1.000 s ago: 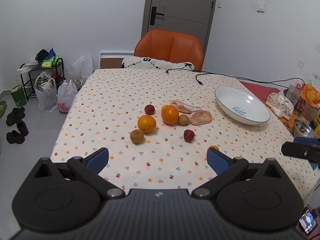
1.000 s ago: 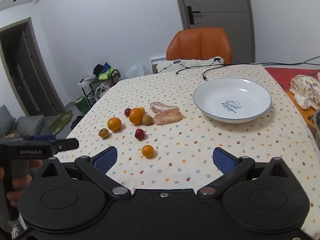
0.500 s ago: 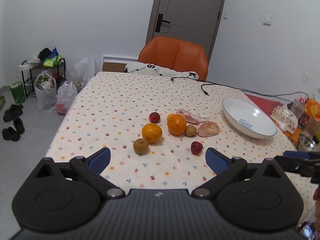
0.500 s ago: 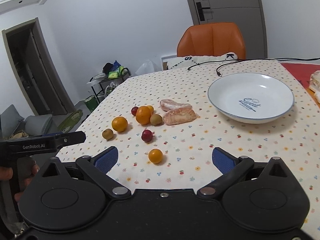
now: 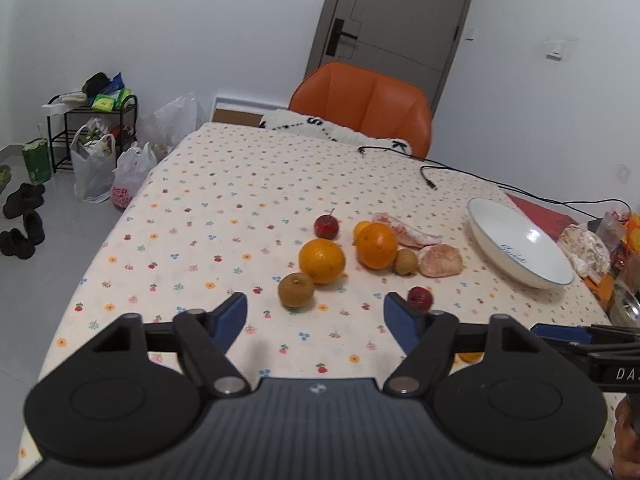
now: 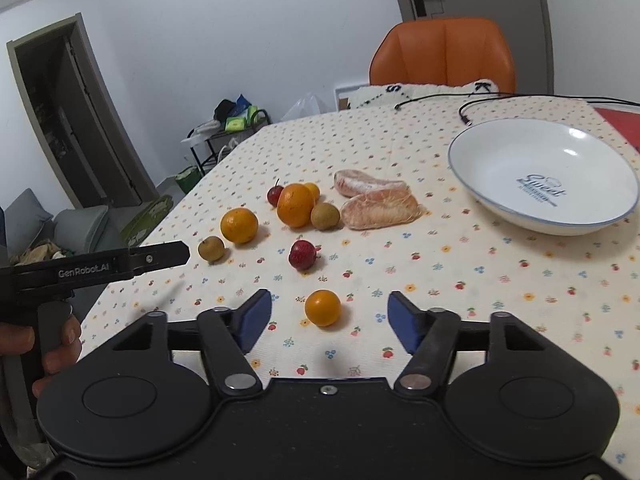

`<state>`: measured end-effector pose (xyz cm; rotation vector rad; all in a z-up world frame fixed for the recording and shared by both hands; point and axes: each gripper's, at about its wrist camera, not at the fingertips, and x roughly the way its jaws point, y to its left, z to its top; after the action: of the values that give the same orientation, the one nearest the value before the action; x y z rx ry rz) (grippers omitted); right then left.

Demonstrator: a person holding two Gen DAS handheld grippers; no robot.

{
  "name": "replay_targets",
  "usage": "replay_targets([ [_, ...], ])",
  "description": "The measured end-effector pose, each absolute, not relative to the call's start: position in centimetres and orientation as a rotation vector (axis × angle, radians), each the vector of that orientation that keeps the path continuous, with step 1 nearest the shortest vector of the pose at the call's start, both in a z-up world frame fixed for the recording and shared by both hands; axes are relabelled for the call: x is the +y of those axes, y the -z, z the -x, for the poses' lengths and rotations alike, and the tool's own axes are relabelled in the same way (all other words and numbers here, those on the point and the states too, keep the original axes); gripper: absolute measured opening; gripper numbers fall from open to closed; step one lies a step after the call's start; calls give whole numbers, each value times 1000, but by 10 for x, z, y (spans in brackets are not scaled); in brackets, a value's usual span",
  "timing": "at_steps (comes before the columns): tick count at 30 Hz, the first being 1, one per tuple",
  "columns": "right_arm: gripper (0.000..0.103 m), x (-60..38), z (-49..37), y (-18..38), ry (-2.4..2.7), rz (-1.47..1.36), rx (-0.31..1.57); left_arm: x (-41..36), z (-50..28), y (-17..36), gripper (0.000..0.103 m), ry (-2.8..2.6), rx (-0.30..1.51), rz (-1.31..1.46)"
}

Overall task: Organize fruits
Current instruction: 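Grasp the small tangerine with the right tool while the left tool grasps a brown kiwi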

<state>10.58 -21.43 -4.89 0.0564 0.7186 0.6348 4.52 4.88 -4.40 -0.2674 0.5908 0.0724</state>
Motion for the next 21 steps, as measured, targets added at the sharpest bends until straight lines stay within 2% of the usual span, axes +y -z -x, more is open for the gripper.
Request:
replay_targets([
  [5, 51, -205, -113, 58, -644, -53, 734, 50, -54, 50, 62, -87, 599, 246],
  [8, 49, -202, -117, 63, -647, -58, 743, 51, -61, 54, 56, -80, 611, 247],
  [13, 41, -196, -122, 70, -654, -49, 757, 51, -72, 60, 55, -93, 623, 232],
  [17, 30, -193, -124, 74, -670, -43, 759, 53, -82, 65, 52, -111, 631, 225],
  [18, 24, -193, -125, 75, -668, -40, 755, 54, -86, 67, 48, -117, 638, 225],
  [19, 23, -194, -126, 75, -667, -40, 755, 55, -88, 69, 45, -118, 643, 230],
  [21, 23, -197, -126, 75, -676, -60, 752, 56, -92, 72, 34, -116, 650, 236],
])
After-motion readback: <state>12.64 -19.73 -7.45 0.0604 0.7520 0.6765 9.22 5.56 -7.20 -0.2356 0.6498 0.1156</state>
